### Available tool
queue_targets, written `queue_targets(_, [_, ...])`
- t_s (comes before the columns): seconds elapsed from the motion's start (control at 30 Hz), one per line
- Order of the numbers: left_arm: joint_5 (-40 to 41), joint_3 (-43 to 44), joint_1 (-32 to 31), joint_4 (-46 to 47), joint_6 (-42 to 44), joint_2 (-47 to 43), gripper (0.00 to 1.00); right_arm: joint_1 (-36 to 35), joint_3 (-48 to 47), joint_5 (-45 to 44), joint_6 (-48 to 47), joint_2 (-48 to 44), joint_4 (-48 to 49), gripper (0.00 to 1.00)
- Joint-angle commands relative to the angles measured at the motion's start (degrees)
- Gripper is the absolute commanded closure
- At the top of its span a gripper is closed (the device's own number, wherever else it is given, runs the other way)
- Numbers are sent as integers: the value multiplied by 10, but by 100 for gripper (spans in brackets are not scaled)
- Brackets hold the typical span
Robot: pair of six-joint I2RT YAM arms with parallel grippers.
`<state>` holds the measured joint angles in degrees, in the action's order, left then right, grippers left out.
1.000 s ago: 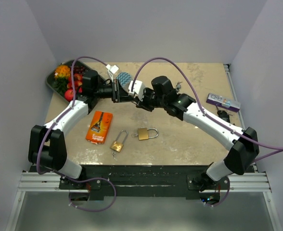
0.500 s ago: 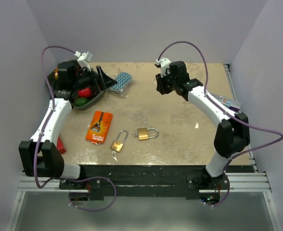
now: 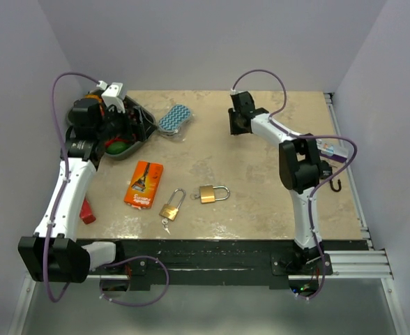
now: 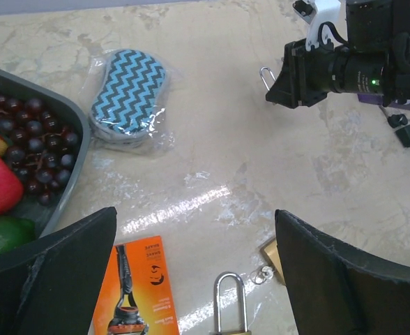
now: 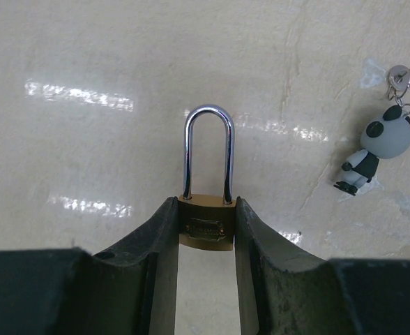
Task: Lock with the key
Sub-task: Place the lock at the center of the board.
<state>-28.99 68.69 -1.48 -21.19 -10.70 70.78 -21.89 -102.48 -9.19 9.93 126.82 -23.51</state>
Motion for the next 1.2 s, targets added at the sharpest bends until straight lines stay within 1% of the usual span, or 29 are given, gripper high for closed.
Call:
queue_targets(0.0, [31, -13, 5, -20, 31, -32, 1, 12, -40, -59, 52, 9, -5, 100])
queue_targets(0.13, [33, -22, 5, -29, 37, -51, 1, 26, -43, -65, 57, 29, 5, 100])
queue_targets(0.33, [24, -38, 5, -32, 29, -57, 1, 38, -60, -53, 47, 53, 25, 100])
queue_targets(0.57, [7, -52, 5, -27, 30, -50, 1, 48, -98, -36, 42, 89, 34, 92])
queue_targets(0.63, [-4, -55, 5, -32, 32, -47, 1, 52, -115, -34, 41, 100, 29, 82])
queue_targets(0.67, [-6, -56, 5, -34, 36, -46, 1, 52, -118, -32, 40, 101, 29, 73])
queue_targets(0.7, [-8, -56, 5, -36, 39, -46, 1, 53, -119, -30, 40, 101, 28, 59])
queue_targets(0.77, [-10, -56, 5, -42, 51, -46, 1, 52, -118, -26, 40, 94, 20, 54])
queue_targets(0.8, [-12, -56, 5, -46, 54, -46, 1, 52, -114, -22, 42, 90, 19, 47])
queue_targets(0.9, [-19, -57, 5, -57, 66, -43, 1, 53, -100, -11, 45, 62, 16, 38])
queue_targets(0.97, [-35, -58, 5, -77, 95, -37, 1, 52, -91, 7, 49, 35, 14, 36])
queue_targets(1.0, [-57, -59, 5, -89, 109, -35, 1, 53, -89, 13, 50, 24, 14, 35])
queue_targets(1.03, [-65, -65, 2, -110, 157, -35, 1, 51, -84, 24, 51, 13, 16, 34])
queue_targets(1.07, [-69, -79, -5, -120, 178, -36, 1, 51, -81, 33, 49, -2, 18, 33])
queue_targets(1.1, [-42, -89, -39, -131, 215, -37, 1, 51, -76, 41, 48, -30, 22, 31])
queue_targets(1.17, [12, -121, -91, -165, 245, -34, 1, 45, -57, 54, 37, -66, 27, 29])
